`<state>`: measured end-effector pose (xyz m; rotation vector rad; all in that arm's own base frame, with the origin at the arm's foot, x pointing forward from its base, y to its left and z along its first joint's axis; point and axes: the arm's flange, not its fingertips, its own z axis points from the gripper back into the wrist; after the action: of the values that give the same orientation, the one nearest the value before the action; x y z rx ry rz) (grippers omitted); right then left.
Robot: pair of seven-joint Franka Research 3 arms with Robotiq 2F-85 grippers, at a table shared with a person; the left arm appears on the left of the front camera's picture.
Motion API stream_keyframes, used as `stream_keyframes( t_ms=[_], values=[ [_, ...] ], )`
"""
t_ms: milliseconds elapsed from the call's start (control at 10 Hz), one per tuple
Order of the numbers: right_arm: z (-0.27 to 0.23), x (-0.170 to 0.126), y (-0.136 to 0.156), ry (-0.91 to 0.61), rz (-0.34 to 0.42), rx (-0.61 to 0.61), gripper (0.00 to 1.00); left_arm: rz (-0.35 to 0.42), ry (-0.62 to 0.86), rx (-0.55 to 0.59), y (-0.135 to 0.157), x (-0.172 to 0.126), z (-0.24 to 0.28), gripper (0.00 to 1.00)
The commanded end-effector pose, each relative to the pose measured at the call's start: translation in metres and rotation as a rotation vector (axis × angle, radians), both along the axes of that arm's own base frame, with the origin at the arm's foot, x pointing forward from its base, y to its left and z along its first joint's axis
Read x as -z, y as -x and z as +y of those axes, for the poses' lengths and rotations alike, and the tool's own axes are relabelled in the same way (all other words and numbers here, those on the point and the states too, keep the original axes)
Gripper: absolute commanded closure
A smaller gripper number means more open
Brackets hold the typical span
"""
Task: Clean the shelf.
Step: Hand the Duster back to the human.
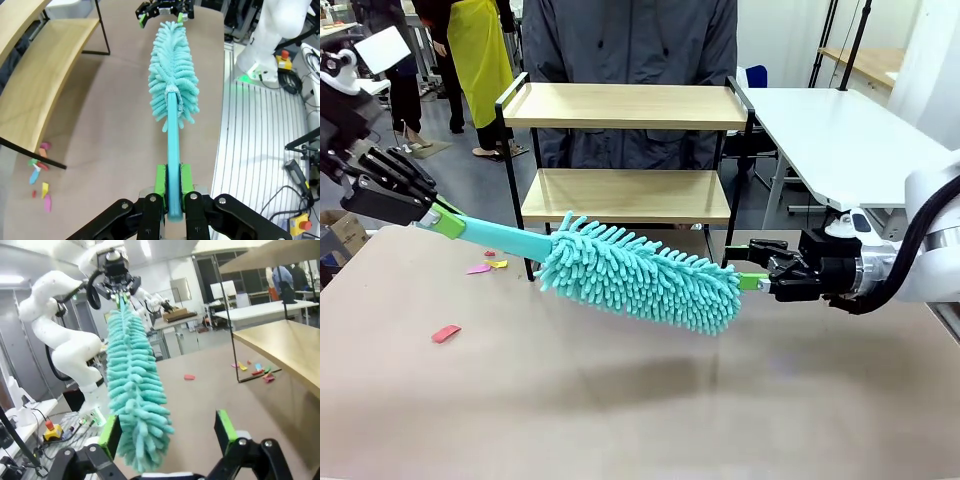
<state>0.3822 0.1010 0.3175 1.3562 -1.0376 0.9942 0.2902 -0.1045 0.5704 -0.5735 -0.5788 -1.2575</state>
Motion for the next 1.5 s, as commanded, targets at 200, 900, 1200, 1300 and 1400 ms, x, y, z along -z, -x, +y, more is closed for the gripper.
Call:
stream_keyframes(
  t_ms=[200,900,1200,1300,1400],
  values=[
    [0.008,0.014,0.04,-0.023,0.036,-0.037,0.0,-0.013,0.049,-0.002,0.004,0.0,0.001,0.86],
    [0.036,0.014,0.039,-0.115,0.029,-0.069,0.0,-0.025,0.1,-0.034,0.001,0.011,-0.021,0.86],
    [0.051,0.011,0.037,-0.143,0.034,-0.099,0.0,-0.015,0.129,-0.065,0.001,0.013,-0.024,0.86],
    [0.054,0.01,0.037,-0.144,0.036,-0.111,0.0,0.003,0.148,-0.062,0.001,0.013,-0.025,0.86],
    [0.055,0.011,0.036,-0.137,0.043,-0.117,0.0,-0.008,0.078,-0.042,0.001,0.007,-0.016,0.86]
  ],
)
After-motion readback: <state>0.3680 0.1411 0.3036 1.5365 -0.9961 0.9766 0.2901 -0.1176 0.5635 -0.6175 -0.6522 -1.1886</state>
